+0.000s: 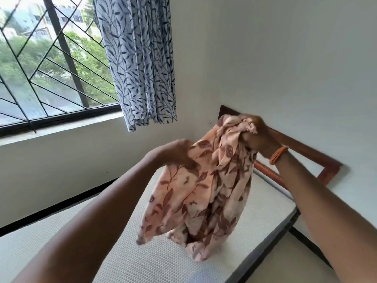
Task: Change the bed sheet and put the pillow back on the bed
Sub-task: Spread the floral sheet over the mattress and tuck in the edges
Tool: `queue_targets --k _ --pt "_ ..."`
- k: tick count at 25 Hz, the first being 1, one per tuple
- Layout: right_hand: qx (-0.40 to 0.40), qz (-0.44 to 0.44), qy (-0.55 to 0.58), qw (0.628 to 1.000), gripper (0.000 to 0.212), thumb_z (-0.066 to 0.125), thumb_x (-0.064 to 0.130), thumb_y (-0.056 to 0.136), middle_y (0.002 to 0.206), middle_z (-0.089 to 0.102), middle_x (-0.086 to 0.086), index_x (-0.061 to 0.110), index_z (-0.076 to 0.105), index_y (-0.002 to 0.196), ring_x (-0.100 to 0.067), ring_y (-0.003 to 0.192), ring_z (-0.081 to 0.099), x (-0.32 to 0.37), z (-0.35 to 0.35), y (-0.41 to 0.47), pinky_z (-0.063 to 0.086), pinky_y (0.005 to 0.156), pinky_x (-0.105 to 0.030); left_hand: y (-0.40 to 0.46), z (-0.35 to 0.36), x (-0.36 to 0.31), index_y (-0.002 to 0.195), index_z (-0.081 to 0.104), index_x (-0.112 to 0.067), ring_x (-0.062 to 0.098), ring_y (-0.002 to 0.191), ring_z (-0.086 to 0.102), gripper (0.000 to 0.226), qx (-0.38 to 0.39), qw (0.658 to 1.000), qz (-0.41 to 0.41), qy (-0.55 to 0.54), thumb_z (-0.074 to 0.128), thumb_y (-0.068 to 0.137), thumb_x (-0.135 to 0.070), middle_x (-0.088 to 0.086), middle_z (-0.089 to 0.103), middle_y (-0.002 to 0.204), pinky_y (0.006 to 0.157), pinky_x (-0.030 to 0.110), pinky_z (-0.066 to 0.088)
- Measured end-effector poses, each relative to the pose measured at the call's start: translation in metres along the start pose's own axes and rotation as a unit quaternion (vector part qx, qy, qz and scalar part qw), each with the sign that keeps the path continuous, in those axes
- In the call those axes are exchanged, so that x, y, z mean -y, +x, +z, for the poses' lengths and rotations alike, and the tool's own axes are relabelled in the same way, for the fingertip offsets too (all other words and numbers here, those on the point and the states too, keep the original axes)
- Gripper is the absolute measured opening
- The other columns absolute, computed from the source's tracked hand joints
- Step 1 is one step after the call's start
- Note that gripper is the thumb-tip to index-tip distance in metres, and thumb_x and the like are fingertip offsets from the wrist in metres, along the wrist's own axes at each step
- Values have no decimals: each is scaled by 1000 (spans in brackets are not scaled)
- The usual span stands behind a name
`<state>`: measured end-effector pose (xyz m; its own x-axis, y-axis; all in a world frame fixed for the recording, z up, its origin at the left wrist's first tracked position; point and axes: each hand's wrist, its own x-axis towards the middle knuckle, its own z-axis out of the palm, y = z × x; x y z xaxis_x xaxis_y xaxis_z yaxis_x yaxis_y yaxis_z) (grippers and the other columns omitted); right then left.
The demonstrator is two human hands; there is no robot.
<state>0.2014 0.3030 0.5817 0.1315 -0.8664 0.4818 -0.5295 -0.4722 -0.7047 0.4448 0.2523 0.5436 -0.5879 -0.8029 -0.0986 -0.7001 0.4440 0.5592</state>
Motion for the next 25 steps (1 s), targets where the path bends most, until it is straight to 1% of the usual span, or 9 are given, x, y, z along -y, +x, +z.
queue_targets --k 3,6,9,14,17,19,21,23,25 --pt "-59 12 -104 993 16 60 9 67 86 72 -5 12 67 81 -20 85 69 -27 -29 21 55 79 -43 -6 15 32 89 66 -13 17 72 63 24 65 994 -76 43 76 82 -34 -5 64 78 51 16 46" --pt "-60 43 -200 977 24 58 15 64 84 72 -8 9 66 86 -29 85 68 -49 -41 18 52 73 -33 -12 5 70 82 66 -15 17 72 60 12 19 992 -118 45 70 86 -26 -1 64 75 54 19 45" --pt "-47 54 -273 959 44 60 10 66 95 73 -16 6 70 108 -33 90 69 -64 -35 1 48 76 -27 -26 -25 83 95 73 -10 20 71 68 14 -113 971 -138 -158 66 89 -20 7 73 83 65 30 58" --pt "31 146 -409 900 65 72 9 75 142 43 -24 8 46 135 -45 122 51 -98 -15 3 43 99 -49 -24 -66 25 93 67 -4 22 60 63 9 -176 844 -49 -504 63 91 -12 11 68 79 59 33 56" --pt "92 180 -399 894 88 62 44 79 159 2 -20 15 19 150 -43 137 32 -67 14 7 33 108 -57 -5 -59 -14 96 66 4 22 59 63 14 -120 867 -69 -478 61 91 -9 14 66 77 58 32 57" --pt "55 -1 -237 970 95 63 51 76 156 16 -16 15 17 151 -24 115 56 -30 45 2 53 91 -40 4 -46 -37 102 64 10 19 52 60 19 -79 891 -79 -439 57 94 -6 12 62 70 49 26 55" --pt "47 -33 -60 997 108 83 29 71 146 34 -8 23 8 149 -5 89 63 -3 72 -8 55 76 -18 11 -33 -51 95 65 6 15 48 59 15 -35 907 -52 -416 55 95 -5 9 63 67 48 23 52" --pt "-16 -6 -36 999 85 81 13 75 122 56 0 18 29 142 -4 83 63 -1 79 -7 54 76 -17 17 -21 -56 91 66 2 16 58 60 13 -5 925 5 -380 58 94 -9 12 64 76 59 28 50" --pt "-87 9 -94 992 36 70 9 84 100 67 0 7 57 117 -4 81 61 -5 69 -2 54 72 -26 21 -5 -46 101 65 -4 13 76 58 23 -86 957 50 -273 70 87 -22 8 61 95 68 27 48"
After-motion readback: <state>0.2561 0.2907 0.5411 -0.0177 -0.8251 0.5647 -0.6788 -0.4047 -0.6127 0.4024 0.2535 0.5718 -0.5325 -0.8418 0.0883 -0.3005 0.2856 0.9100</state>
